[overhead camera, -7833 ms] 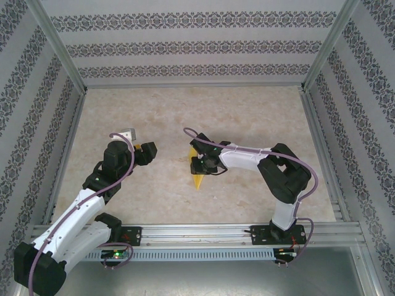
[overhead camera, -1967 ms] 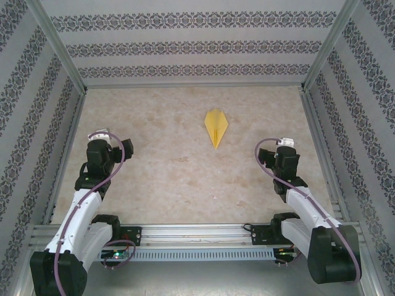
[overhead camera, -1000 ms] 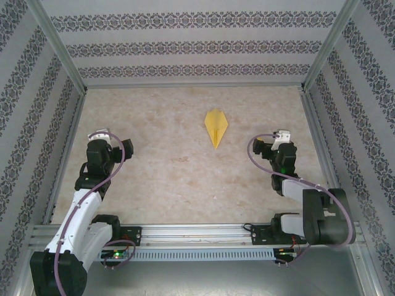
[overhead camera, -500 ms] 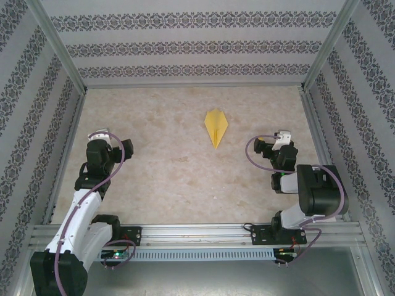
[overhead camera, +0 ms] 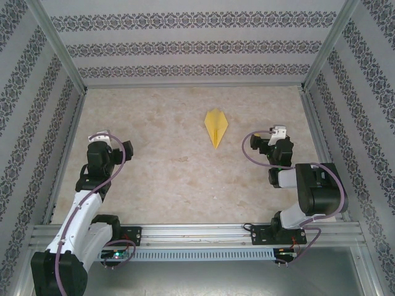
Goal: Fold a paper plane with a square sheet of paper (fold left side to right side)
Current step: Reset both arms
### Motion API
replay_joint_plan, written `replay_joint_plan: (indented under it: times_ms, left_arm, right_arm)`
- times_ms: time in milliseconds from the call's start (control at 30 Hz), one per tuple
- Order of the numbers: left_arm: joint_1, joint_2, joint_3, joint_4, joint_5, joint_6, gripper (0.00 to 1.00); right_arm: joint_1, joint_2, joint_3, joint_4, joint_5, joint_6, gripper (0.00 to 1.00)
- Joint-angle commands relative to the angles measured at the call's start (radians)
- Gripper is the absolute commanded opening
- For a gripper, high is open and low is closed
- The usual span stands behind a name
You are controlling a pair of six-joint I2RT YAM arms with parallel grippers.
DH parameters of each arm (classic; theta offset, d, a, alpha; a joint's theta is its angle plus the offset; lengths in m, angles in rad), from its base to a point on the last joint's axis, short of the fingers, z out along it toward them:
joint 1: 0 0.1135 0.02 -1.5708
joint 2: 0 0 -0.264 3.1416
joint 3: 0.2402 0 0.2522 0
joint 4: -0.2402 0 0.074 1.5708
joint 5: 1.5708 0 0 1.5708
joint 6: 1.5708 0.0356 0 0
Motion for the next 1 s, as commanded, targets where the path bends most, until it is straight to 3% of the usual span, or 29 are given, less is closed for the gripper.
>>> replay_joint_plan:
  times_ms: [0,400,967]
  left_arm:
    - [0.014,0.012,-0.029,0.08,-0.054,0.037,1.0]
    - [0.02,0.231,-0.081,0.288,-0.069,0.086,1.0]
    - [0.032,0.571,-0.096,0.8,0.131,0.21,1.0]
  right_arm:
    - [0.005,-0.009,0.012,-0.027,0.039,-0.02,0.98]
    - [0.008,-0.009,0.011,-0.031,0.046,-0.023,0.98]
    - [0.01,-0.009,0.011,-0.033,0.046,-0.023,0.98]
